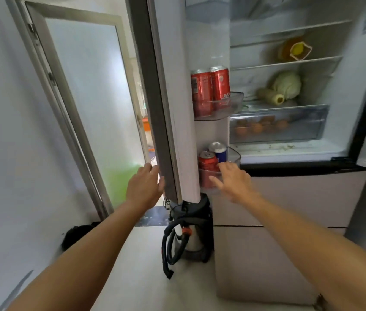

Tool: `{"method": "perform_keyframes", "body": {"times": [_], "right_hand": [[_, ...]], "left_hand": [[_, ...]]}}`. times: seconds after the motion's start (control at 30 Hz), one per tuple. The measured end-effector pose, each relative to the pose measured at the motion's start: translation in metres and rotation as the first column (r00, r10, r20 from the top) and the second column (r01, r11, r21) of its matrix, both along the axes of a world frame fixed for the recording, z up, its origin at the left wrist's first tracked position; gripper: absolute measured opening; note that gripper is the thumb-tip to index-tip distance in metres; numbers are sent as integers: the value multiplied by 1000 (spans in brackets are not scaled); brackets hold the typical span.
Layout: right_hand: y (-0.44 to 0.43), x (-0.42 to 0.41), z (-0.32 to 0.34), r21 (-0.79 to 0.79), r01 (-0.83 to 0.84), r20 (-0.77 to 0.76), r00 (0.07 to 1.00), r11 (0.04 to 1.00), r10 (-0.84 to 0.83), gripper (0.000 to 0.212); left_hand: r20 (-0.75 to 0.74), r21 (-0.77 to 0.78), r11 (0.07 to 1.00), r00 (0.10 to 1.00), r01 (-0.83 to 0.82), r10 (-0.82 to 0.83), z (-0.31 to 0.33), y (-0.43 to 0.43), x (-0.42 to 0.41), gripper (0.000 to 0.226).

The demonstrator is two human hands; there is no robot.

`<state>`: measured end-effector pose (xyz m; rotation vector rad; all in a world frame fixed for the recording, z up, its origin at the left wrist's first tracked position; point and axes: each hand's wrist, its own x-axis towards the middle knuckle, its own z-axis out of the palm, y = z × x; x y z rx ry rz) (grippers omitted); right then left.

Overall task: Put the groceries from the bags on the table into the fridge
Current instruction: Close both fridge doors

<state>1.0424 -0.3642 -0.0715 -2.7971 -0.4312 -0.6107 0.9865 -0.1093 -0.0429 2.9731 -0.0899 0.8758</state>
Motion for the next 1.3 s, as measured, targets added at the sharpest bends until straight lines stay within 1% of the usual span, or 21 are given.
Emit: {"method": "perform_keyframes", "body": {"times": [0.1,0.17,0.23,0.3,0.33,0.37,0.4,0.43,0.47,0.5,0.57,0.67,0.7,0.77,0.83,0.9,0.97,1.03,1.1,1.2,1.3], "right_hand": [[-33,0,-5,-86,10,14,1000,996,-9,47],[-58,1,-7,-84,29,3,1000,996,-28,48],[-82,7,-8,-67,53,-42,998,996,-56,51],[-104,13,-9,15,73,-92,993,997,-71,51],[-114,15,-9,103,79,-98,993,992,-69,48],[-123,18,-10,230,87,-95,993,969,-67,44],[-132,20,-12,384,97,-98,993,918,-63,42],[-140,23,-14,534,113,-124,991,838,-55,41],[-147,25,-17,656,135,-165,986,743,-33,40],[-155,28,-20,741,157,-208,978,653,1,40],[-169,33,-22,830,193,-269,960,524,73,38],[-195,40,-19,881,227,-313,937,415,152,43],[-205,44,-16,883,241,-328,931,403,162,44],[-226,55,-12,874,263,-360,915,409,181,46],[-243,68,-6,867,292,-396,895,405,203,46],[-253,78,-2,872,297,-401,889,390,220,45],[-256,87,-1,885,265,-362,909,383,208,45],[-252,91,-2,903,210,-292,940,375,178,43],[-245,93,-4,914,151,-226,960,378,165,40],[-241,103,-11,889,123,-208,967,441,150,42],[-247,120,-13,857,146,-245,959,494,143,49]], "left_hand": [[108,-129,985,989,112,-99,10,-23,21,48],[178,-246,950,972,192,-151,21,-44,33,57],[252,-306,906,943,292,-218,30,-67,43,65],[307,-334,858,906,390,-292,32,-92,47,70],[333,-334,839,887,429,-321,31,-106,47,71],[358,-322,827,868,461,-345,28,-121,48,72],[379,-302,819,850,487,-366,25,-136,49,71],[390,-280,816,836,506,-385,22,-150,51,72],[394,-257,816,827,517,-401,20,-165,54,72],[394,-229,822,822,521,-411,19,-179,57,71],[403,-155,845,813,513,-420,19,-205,64,70],[388,-81,874,823,478,-414,21,-243,78,72],[373,-70,881,832,467,-411,21,-254,83,73],[346,-53,887,842,459,-414,21,-274,93,73],[317,-43,884,845,466,-430,21,-286,103,69],[292,-16,884,847,468,-444,25,-291,114,66],[285,57,904,861,423,-421,32,-293,130,63],[278,134,937,896,321,-347,42,-293,150,62],[247,214,943,920,254,-304,50,-293,172,61],[197,310,925,937,221,-290,50,-294,200,64],[202,357,909,932,215,-300,49,-299,221,64]]}}
